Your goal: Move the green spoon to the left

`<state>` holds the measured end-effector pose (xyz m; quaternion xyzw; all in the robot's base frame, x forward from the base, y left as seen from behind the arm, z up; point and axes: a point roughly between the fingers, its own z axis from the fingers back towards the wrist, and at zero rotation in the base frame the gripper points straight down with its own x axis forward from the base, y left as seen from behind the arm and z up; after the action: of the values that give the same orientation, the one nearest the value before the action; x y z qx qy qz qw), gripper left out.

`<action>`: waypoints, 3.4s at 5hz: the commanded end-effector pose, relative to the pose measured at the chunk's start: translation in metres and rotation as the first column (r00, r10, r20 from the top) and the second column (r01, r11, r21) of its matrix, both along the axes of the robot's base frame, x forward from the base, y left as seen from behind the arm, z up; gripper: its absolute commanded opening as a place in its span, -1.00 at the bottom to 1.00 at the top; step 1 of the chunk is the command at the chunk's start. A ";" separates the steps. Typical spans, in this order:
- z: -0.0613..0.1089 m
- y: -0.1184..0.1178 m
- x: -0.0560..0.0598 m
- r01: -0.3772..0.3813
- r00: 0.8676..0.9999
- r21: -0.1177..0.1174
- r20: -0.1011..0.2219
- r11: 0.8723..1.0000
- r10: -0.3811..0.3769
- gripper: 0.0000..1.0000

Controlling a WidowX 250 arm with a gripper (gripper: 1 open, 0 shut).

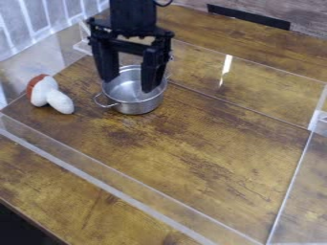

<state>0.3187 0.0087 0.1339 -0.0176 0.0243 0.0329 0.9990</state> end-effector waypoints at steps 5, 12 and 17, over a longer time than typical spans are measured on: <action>0.028 -0.014 -0.013 -0.031 0.995 -0.003 0.090 1.000 0.031 1.00; -0.002 0.007 -0.002 0.079 0.994 0.024 0.069 0.997 -0.080 1.00; -0.028 0.050 0.055 -0.103 0.991 0.010 0.092 0.995 0.101 1.00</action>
<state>0.3674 0.0490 0.0850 -0.0163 0.0118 0.0740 0.9971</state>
